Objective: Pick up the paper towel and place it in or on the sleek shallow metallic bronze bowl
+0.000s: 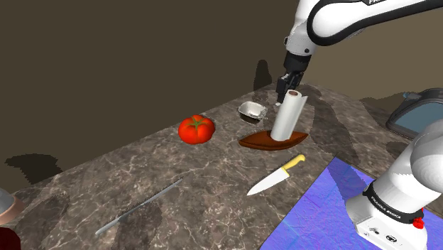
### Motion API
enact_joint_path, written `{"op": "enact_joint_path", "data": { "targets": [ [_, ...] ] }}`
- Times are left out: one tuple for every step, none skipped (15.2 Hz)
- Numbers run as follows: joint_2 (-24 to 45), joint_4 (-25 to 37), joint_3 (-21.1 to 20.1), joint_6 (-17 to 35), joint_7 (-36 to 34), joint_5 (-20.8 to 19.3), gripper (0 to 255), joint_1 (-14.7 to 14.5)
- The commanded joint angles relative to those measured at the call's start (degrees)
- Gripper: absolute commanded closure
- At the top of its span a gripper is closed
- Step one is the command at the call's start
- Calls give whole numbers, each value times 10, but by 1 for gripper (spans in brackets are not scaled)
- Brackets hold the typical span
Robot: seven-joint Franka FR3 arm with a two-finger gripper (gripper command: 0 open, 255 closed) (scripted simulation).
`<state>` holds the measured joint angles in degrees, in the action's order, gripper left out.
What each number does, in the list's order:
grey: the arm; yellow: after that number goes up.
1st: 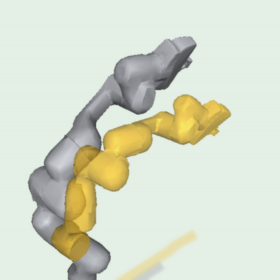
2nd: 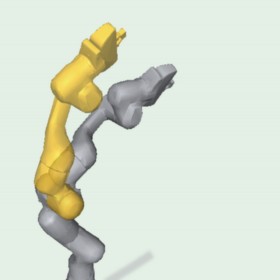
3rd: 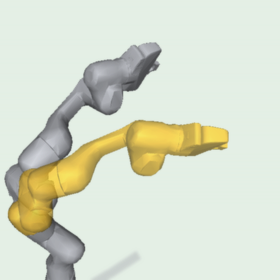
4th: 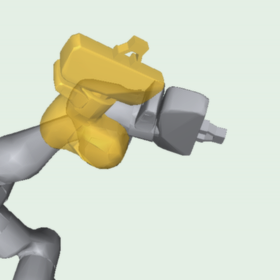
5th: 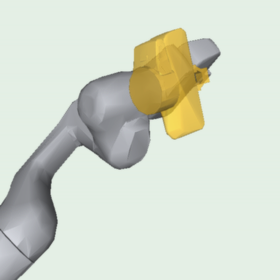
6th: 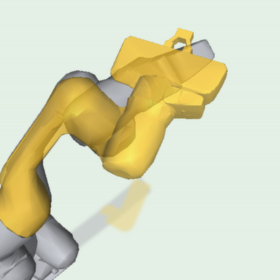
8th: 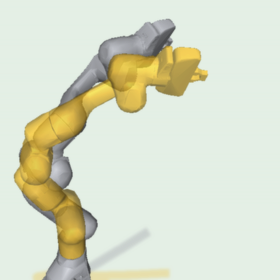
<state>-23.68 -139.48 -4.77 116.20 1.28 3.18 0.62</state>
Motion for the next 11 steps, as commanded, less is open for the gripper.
{"op": "enact_joint_path", "data": {
  "targets": [
    [0,0,0,0,0,0,0,0],
    [0,0,0,0,0,0,0,0],
    [0,0,0,0,0,0,0,0],
    [0,0,0,0,0,0,0,0],
    [0,0,0,0,0,0,0,0],
    [0,0,0,0,0,0,0,0],
    [-6,15,1,-20,0,0,0,0],
    [-10,30,2,-41,0,-1,0,1],
    [-14,47,2,-61,0,-1,0,1],
    [-17,60,3,-76,0,-2,0,1],
    [-17,60,3,-76,0,-2,0,1]
  ]
}}
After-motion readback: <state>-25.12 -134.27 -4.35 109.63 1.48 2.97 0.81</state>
